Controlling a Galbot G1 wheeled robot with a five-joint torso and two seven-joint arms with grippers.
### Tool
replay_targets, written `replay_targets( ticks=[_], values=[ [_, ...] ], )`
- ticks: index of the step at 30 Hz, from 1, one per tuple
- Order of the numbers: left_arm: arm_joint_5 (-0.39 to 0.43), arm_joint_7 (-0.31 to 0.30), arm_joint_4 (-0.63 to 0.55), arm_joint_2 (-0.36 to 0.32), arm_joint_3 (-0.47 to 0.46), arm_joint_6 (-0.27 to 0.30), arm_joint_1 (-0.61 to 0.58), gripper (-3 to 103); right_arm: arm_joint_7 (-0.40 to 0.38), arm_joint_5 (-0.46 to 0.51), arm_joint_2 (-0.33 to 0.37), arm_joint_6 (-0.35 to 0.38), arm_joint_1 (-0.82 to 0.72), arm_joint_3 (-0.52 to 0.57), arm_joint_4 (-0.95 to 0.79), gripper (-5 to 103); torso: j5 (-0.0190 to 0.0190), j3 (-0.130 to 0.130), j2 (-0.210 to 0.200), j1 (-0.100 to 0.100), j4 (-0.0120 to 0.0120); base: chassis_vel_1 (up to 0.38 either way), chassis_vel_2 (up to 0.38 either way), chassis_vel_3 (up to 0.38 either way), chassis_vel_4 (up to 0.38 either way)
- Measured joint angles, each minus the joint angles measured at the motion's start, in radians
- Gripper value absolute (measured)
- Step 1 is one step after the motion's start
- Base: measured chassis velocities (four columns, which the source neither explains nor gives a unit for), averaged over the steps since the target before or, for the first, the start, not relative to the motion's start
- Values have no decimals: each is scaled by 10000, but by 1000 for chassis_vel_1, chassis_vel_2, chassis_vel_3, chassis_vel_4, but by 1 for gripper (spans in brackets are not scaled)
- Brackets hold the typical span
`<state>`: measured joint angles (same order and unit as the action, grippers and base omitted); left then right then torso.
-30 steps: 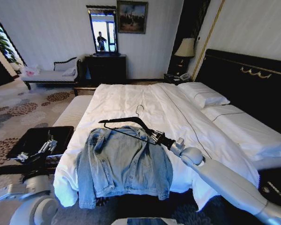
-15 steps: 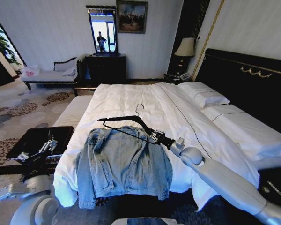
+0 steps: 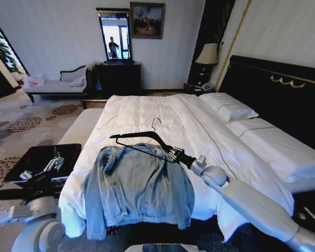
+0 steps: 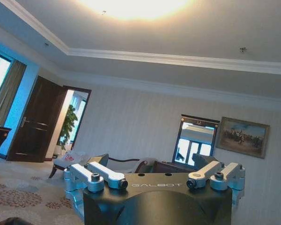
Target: Pick up the clothes from the bed and hang them on the clothes hanger.
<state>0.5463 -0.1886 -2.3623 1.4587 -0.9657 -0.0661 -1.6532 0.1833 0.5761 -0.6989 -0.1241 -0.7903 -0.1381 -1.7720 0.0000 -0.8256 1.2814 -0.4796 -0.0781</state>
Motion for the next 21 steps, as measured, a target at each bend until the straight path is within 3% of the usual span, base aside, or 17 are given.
replay_targets(
  ticks=[11,21],
  values=[
    [21,0,26,-71,-6,0,36,100,-63,17,-38,-96,0,-20,10,19,-1,-8,-9,-23,2,-133,157,118,-110],
    [22,1,60,-80,-7,8,63,100,-290,-181,-87,-124,57,-54,99,19,-1,4,6,14,-2,7,-22,-20,12]
  ],
)
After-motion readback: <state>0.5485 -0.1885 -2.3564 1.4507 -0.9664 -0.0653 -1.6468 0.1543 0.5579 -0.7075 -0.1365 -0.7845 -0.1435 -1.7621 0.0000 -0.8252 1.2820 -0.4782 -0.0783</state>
